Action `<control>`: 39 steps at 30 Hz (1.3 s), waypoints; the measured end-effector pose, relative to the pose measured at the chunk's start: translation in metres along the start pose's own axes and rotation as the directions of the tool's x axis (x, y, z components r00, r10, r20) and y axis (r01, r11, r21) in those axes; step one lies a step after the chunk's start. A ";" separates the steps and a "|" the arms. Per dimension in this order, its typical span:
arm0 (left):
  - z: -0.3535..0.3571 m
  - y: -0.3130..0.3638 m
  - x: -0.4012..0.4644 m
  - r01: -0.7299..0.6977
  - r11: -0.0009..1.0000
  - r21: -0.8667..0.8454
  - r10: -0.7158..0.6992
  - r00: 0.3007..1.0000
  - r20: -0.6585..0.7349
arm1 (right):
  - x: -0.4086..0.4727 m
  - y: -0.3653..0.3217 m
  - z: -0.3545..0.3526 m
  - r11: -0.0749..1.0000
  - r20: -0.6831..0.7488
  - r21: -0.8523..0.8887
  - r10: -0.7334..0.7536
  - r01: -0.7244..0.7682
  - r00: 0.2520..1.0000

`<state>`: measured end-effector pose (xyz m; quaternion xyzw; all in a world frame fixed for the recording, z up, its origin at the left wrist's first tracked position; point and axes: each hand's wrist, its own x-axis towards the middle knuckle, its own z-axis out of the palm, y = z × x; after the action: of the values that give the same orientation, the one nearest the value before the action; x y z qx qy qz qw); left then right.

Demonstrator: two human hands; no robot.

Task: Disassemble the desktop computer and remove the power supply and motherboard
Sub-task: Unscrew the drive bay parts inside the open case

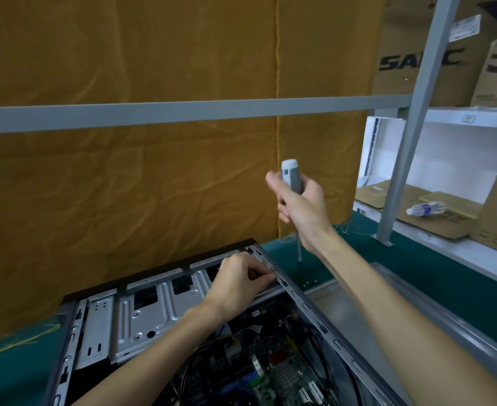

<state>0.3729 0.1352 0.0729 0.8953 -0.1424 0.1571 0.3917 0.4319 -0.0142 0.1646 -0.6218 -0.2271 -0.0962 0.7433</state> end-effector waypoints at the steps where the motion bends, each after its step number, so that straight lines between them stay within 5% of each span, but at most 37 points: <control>1: -0.002 0.002 -0.001 0.025 0.999 -0.036 -0.026 0.999 -0.044 | -0.002 0.003 -0.006 0.994 0.029 -0.111 0.026 -0.023 0.999; 3: -0.008 0.006 0.000 0.172 0.937 -0.305 -0.207 0.974 -0.088 | -0.013 0.013 -0.016 0.944 0.099 -0.330 0.058 -0.022 0.993; 6: -0.019 0.013 0.002 0.400 0.520 -0.755 -0.469 0.872 0.139 | -0.038 0.030 -0.026 0.865 0.185 -0.498 0.045 0.054 0.982; 8: -0.023 0.013 0.001 0.456 0.335 -0.824 -0.459 0.843 0.280 | -0.052 0.037 -0.027 0.845 0.208 -0.526 0.018 0.097 0.978; 10: -0.025 0.012 -0.002 0.476 0.287 -0.831 -0.421 0.842 0.337 | -0.061 0.040 -0.024 0.834 0.202 -0.533 -0.040 0.144 0.979; 23: -0.017 0.019 -0.010 0.470 0.309 -0.827 -0.398 0.853 0.337 | -0.070 0.044 -0.021 0.820 0.207 -0.455 -0.282 0.347 0.937; 33: -0.012 0.024 -0.009 0.457 0.352 -0.817 -0.423 0.856 0.297 | -0.072 0.054 -0.023 0.679 0.231 -0.553 -0.431 0.483 0.872; 35: -0.013 0.018 -0.009 0.395 0.590 -0.704 -0.412 0.897 0.158 | -0.068 0.055 -0.026 0.695 0.208 -0.570 -0.393 0.438 0.896; 37: -0.014 0.006 -0.010 0.203 0.927 -0.316 -0.223 0.975 -0.026 | -0.056 0.061 -0.041 0.721 0.114 -0.627 -0.292 0.297 0.950; 39: -0.016 -0.005 -0.012 0.016 1.000 -0.014 -0.016 1.000 0.013 | -0.042 0.074 -0.070 0.714 -0.003 -0.688 -0.181 0.129 0.983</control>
<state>0.3608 0.1523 0.0754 0.8948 -0.1388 0.1470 0.3982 0.4418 -0.0725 0.0715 -0.8270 -0.2007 -0.2570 0.4581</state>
